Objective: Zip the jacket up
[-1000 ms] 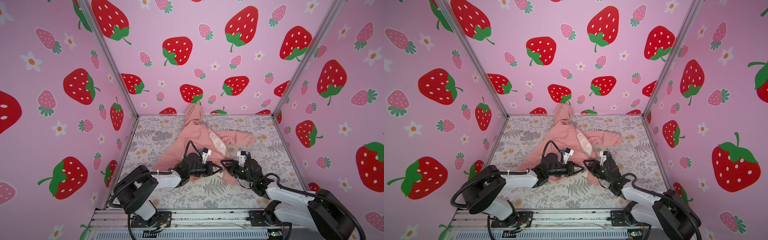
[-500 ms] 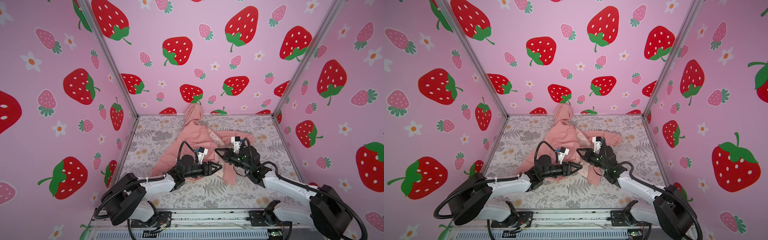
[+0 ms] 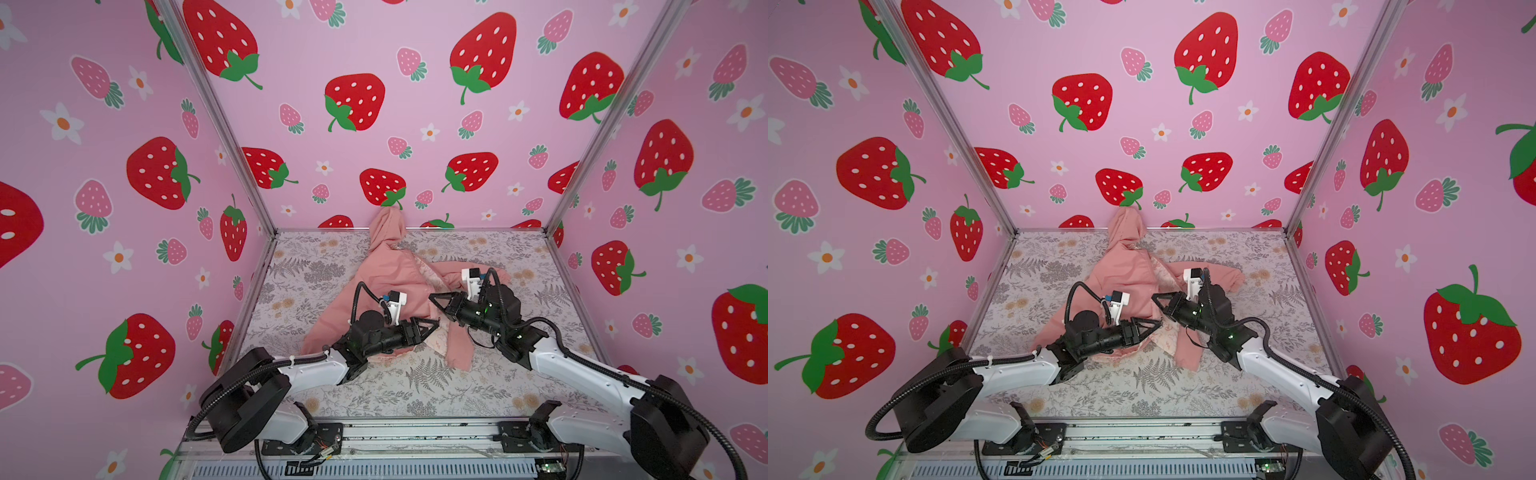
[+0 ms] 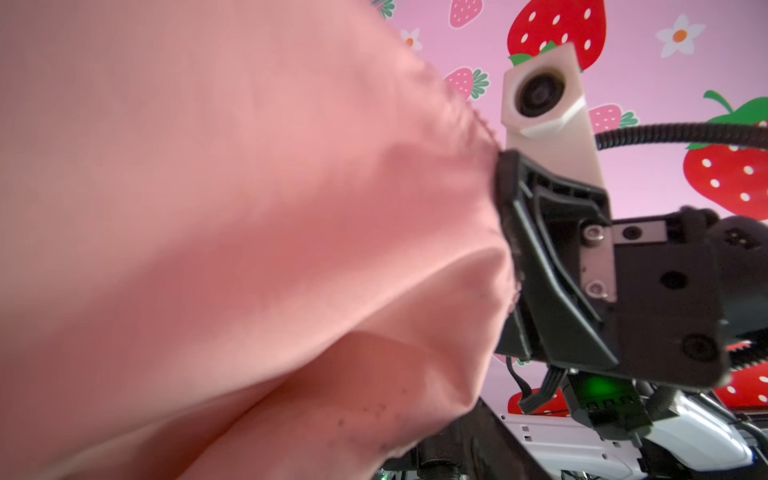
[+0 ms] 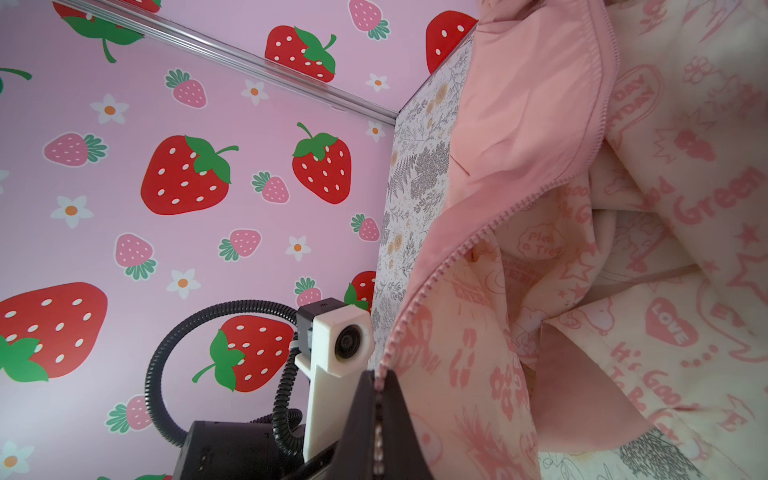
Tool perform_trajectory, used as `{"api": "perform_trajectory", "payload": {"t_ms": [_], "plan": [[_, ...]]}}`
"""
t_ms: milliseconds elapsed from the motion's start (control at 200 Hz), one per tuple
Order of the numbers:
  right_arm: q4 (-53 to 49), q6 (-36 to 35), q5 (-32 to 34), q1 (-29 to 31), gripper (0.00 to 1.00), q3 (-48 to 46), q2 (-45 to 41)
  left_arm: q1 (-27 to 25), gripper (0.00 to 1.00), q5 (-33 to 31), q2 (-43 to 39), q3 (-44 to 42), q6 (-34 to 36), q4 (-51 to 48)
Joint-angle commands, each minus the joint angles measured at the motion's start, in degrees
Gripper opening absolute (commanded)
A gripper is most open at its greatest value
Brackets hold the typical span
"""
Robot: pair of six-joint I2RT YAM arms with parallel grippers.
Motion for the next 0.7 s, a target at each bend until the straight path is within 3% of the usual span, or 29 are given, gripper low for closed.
{"api": "perform_trajectory", "payload": {"t_ms": [0,380,565,690], "plan": [[-0.8,1.2,1.3,-0.1,0.00,1.9,-1.5,0.5,0.71,-3.0,-2.5,0.8,3.8,-1.6],[-0.1,1.9,1.6,1.0,0.00,1.8,-0.6,0.5,0.68,5.3,0.2,6.4,5.9,-0.9],[0.4,2.3,1.5,1.1,0.00,1.7,-0.3,0.3,0.58,6.5,2.0,7.3,5.5,-0.5],[0.5,2.3,1.5,1.0,0.00,1.5,-0.3,0.3,0.46,6.3,2.3,7.4,5.2,-0.7]]}}
